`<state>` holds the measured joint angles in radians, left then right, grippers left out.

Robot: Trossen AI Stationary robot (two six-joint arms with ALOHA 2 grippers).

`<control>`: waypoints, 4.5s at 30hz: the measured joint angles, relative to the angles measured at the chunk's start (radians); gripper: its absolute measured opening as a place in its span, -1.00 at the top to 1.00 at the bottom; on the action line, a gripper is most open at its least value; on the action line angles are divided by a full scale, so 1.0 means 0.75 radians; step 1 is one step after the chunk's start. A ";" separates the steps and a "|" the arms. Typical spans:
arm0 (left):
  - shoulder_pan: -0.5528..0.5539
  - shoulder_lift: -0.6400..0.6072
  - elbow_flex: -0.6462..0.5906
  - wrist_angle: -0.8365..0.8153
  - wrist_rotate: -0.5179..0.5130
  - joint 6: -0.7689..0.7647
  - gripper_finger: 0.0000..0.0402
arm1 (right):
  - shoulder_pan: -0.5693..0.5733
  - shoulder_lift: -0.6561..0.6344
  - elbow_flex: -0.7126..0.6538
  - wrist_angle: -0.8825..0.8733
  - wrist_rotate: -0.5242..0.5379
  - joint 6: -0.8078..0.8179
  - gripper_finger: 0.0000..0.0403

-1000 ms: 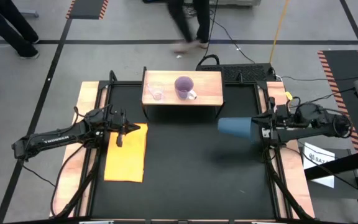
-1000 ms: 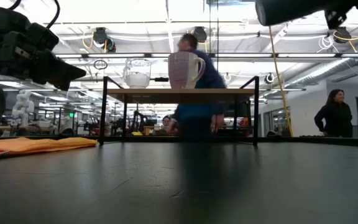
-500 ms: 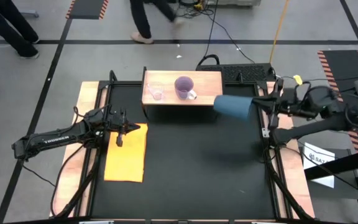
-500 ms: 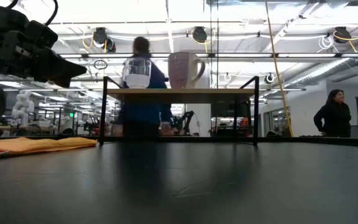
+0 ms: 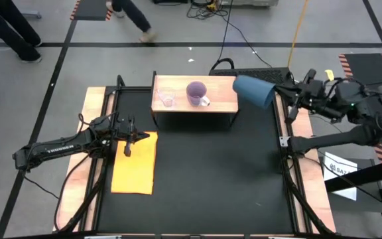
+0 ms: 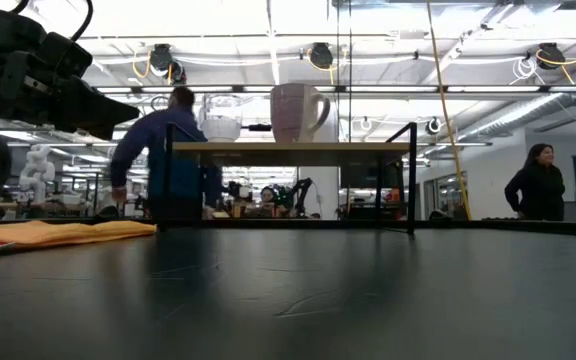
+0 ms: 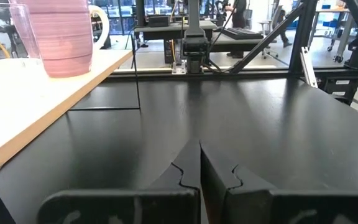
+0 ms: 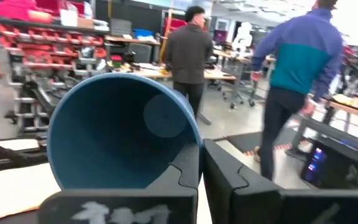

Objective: Stack small to large cups/mugs on shelf
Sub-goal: Put the blue cup on the shelf

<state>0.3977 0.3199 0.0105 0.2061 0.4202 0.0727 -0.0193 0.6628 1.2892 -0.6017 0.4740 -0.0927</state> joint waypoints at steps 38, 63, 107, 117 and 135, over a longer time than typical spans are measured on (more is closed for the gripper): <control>0.000 0.000 0.000 -0.047 0.001 -0.004 1.00 | -1.119 1.101 0.807 -0.529 -1.053 -0.171 1.00; 0.000 0.000 0.000 -0.083 -0.001 0.015 1.00 | -1.125 1.528 1.414 -1.174 -0.997 -0.259 1.00; -0.001 0.000 0.000 -0.161 0.001 0.027 1.00 | -0.975 1.559 1.332 -1.292 -0.972 -0.215 1.00; 0.000 0.000 0.000 -0.160 0.002 0.027 1.00 | -0.975 1.558 1.291 -1.292 -0.906 -0.199 1.00; 0.000 0.000 0.000 -0.160 0.002 0.036 1.00 | -0.975 1.558 1.291 -1.280 -0.907 -0.175 1.00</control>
<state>0.3977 0.3196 0.0105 0.0858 0.4213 0.0998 -0.7506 1.8317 2.2574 -1.5615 -0.2066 -0.2238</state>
